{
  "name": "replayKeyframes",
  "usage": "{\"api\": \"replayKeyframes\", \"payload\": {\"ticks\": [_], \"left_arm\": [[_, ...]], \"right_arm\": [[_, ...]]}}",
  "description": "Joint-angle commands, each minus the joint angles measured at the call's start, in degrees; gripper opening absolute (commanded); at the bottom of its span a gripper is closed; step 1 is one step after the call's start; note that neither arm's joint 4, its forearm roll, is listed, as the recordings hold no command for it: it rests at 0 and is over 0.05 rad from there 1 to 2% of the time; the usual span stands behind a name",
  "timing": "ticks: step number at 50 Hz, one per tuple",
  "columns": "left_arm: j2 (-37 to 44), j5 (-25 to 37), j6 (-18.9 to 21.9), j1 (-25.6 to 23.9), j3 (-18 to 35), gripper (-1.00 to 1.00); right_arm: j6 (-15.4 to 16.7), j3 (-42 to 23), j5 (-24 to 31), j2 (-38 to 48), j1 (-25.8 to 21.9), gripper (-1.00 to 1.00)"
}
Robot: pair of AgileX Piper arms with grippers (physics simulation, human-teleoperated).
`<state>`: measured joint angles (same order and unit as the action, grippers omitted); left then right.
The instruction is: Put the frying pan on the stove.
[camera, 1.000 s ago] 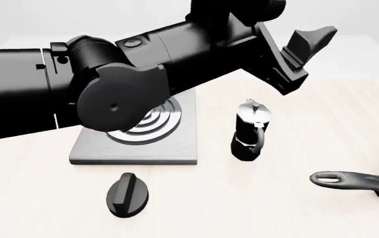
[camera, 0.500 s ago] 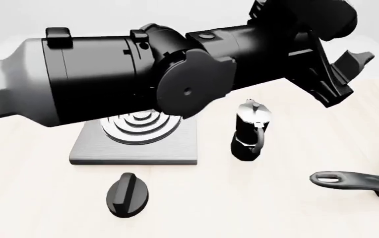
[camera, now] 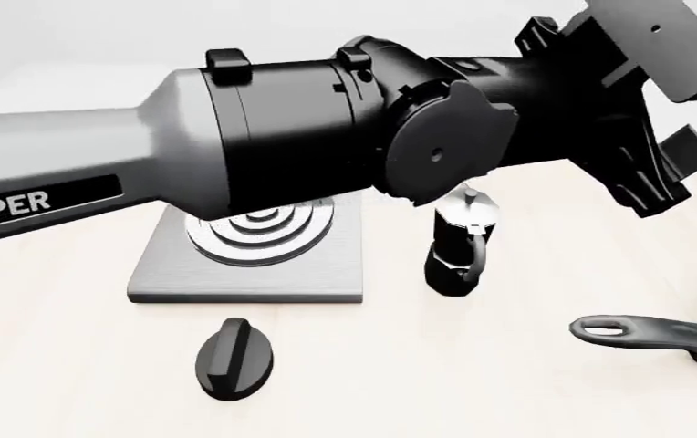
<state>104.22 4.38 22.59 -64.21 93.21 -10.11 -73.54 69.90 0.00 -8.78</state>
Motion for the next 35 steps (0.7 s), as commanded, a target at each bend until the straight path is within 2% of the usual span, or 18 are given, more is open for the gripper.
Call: {"api": "replayKeyframes", "payload": {"ticks": [1,5,6,23,35], "left_arm": [[3.47,3.39,1.56,-0.49,4.31,1.0],[4.26,4.47,2.01,-0.73,5.48,1.0],[5.0,4.84,3.51,-0.67,5.94,1.0],[12.08,7.77,2.95,-0.68,12.83,1.0],[15.14,9.15,2.75,-1.99,14.98,1.0]], "right_arm": [[-0.42,0.13,0.0,0.0,-0.01,1.0],[-0.5,0.17,0.0,0.0,-0.08,1.0],[-0.53,0.18,0.0,0.0,-0.12,1.0],[-0.85,0.19,0.0,0.0,-0.32,1.0],[-1.38,0.28,0.0,0.0,-0.24,1.0]]}}
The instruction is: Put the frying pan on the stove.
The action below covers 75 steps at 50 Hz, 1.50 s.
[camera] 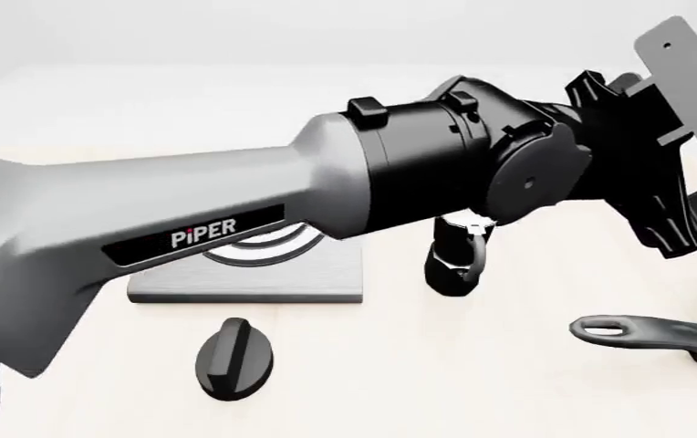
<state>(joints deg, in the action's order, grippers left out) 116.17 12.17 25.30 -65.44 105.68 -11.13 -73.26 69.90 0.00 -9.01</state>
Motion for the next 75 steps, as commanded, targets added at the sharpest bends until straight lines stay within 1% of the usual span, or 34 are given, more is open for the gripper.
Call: {"api": "replayKeyframes", "payload": {"ticks": [1,10,25,41,45,48,65,69,75], "left_arm": [[3.62,1.27,0.08,-0.6,2.92,1.0],[6.21,1.72,-0.13,-1.19,3.88,1.0],[8.02,2.07,-0.36,-2.03,4.05,1.0],[9.22,0.87,-1.45,-3.57,1.25,1.0],[9.99,0.78,-2.3,-3.92,1.19,1.0],[10.33,-0.14,-2.69,-4.47,0.11,1.0],[12.73,-1.22,-3.66,-4.35,-0.09,1.0],[13.52,-0.83,-3.78,-3.86,0.98,1.0],[14.32,-1.78,-4.79,-4.25,0.18,1.0]], "right_arm": [[-0.4,0.02,0.0,0.0,0.04,1.0],[-0.86,0.17,0.0,0.0,0.09,1.0],[-1.22,0.25,0.0,0.0,0.17,1.0],[-1.37,0.19,0.0,0.0,0.1,1.0],[-1.46,0.23,0.0,0.0,0.08,1.0],[-1.5,0.23,0.0,0.0,0.09,1.0],[-1.71,0.21,0.0,0.0,0.18,1.0],[-1.74,0.22,0.0,0.0,0.18,1.0],[-1.77,0.23,0.0,0.0,0.15,1.0]]}}
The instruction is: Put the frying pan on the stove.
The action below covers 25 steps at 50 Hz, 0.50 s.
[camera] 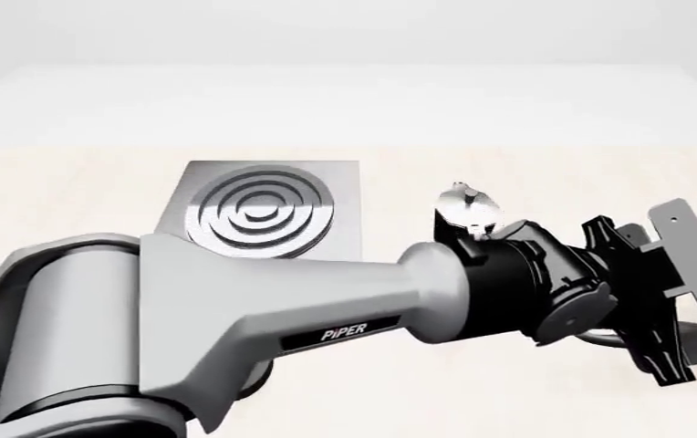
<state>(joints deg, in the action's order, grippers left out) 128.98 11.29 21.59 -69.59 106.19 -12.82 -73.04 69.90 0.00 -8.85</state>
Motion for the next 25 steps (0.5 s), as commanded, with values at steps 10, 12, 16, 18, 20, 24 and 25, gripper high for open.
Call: {"api": "replayKeyframes", "payload": {"ticks": [10,12,16,18,20,24,25], "left_arm": [[3.32,-0.8,-1.21,0.25,0.49,1.0],[3.64,-0.65,-1.34,0.4,0.8,1.0],[4.33,-0.31,-1.35,0.71,1.55,1.0],[4.7,-0.19,-1.34,0.92,2.03,1.0],[4.88,-0.31,-1.46,0.84,1.86,1.0],[5.54,-0.42,-1.41,0.8,1.93,1.0],[5.7,-0.34,-1.33,0.87,2.11,1.0]], "right_arm": [[-0.24,0.05,0.0,0.0,0.03,1.0],[-0.31,0.03,0.0,0.0,0.06,1.0],[-0.37,0.02,0.0,0.0,0.06,1.0],[-0.43,0.04,0.0,0.0,0.09,1.0],[-0.5,0.03,0.0,0.0,0.12,1.0],[-0.53,0.02,0.0,0.0,0.09,1.0],[-0.55,0.03,0.0,0.0,0.1,1.0]]}}
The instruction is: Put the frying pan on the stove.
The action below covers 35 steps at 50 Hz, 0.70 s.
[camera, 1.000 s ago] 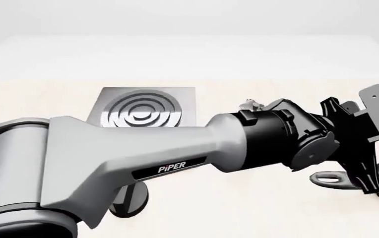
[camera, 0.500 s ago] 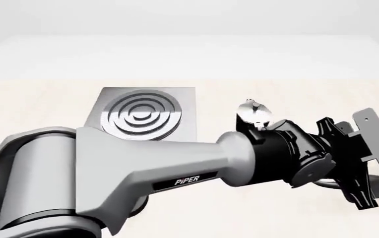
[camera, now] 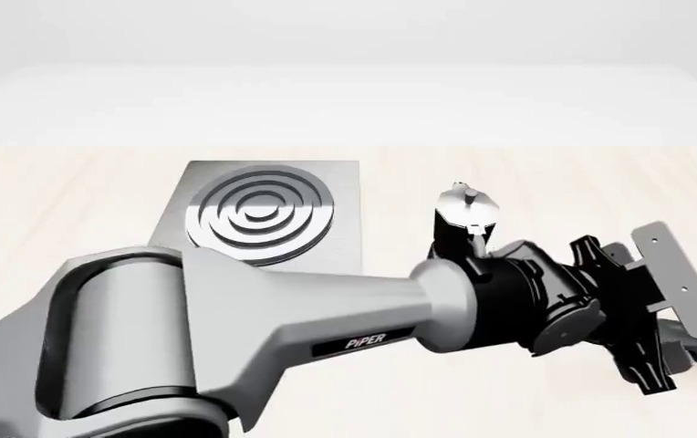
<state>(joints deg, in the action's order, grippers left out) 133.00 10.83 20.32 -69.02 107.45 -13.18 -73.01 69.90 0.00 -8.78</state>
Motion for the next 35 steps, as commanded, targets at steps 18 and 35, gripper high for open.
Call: {"api": "replayKeyframes", "payload": {"ticks": [18,35], "left_arm": [[3.92,0.45,-0.15,0.48,2.3,1.0],[7.44,2.23,0.39,1.34,6.74,1.0]], "right_arm": [[-0.57,-0.01,0.0,0.0,0.18,1.0],[-1.2,0.11,0.0,0.0,0.34,1.0]]}}
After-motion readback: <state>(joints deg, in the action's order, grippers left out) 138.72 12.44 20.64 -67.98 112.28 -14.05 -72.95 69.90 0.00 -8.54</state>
